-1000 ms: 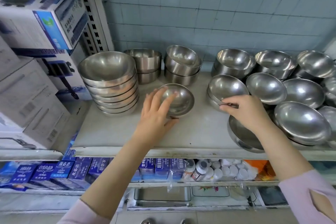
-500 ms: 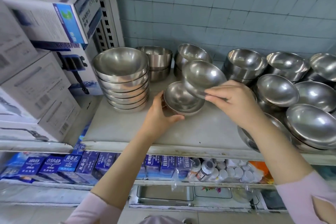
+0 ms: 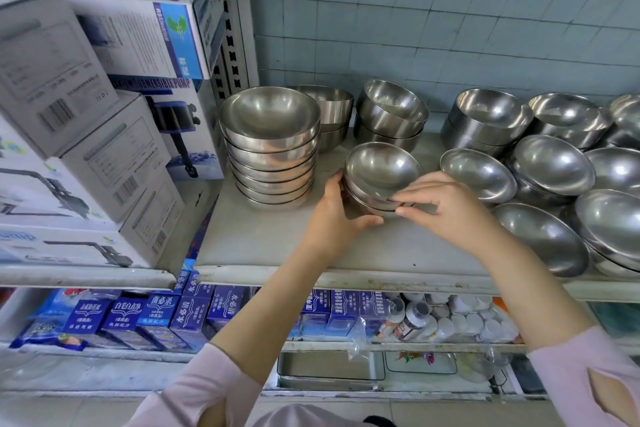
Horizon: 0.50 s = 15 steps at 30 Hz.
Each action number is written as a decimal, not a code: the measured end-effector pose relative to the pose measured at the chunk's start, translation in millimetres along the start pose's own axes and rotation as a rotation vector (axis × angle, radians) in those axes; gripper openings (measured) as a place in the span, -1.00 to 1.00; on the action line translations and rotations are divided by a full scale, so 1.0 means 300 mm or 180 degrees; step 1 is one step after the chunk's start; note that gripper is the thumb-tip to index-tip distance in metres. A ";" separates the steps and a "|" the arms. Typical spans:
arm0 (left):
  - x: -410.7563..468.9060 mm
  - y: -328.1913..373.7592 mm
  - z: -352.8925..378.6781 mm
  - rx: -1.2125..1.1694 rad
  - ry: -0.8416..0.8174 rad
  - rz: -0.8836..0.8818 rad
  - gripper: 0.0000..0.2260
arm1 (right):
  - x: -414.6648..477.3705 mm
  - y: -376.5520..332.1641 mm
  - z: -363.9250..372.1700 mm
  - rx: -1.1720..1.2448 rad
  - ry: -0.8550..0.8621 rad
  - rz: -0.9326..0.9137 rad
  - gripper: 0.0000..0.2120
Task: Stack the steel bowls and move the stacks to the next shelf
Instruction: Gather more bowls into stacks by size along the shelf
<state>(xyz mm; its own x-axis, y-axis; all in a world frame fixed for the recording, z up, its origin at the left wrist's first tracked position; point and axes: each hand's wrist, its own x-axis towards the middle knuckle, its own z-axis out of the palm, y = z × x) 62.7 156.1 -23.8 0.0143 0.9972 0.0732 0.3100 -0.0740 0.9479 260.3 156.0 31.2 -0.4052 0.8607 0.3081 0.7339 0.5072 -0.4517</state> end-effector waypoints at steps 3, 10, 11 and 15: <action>-0.001 0.002 -0.002 -0.0035 -0.0032 -0.0001 -0.09 | -0.022 0.003 -0.058 0.0113 0.0290 0.0268 -0.56; 0.002 0.008 -0.006 -0.0146 0.0013 -0.0080 -0.09 | -0.115 0.138 -0.179 -0.0727 0.0167 0.1909 -0.66; 0.003 0.007 -0.007 -0.0154 0.0022 -0.0100 -0.09 | -0.120 0.148 -0.175 -0.0673 0.0142 0.1885 -0.71; 0.002 0.008 -0.008 -0.0113 0.0044 -0.0100 -0.10 | -0.105 0.145 -0.155 -0.0416 0.0289 0.1703 -0.81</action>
<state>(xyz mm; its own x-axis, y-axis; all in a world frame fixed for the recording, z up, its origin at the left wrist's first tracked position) 61.3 156.4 -20.7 -0.0081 0.9989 0.0472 0.2760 -0.0432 0.9602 330.4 149.1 40.9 0.0868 0.9866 0.1379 0.8882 -0.0140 -0.4593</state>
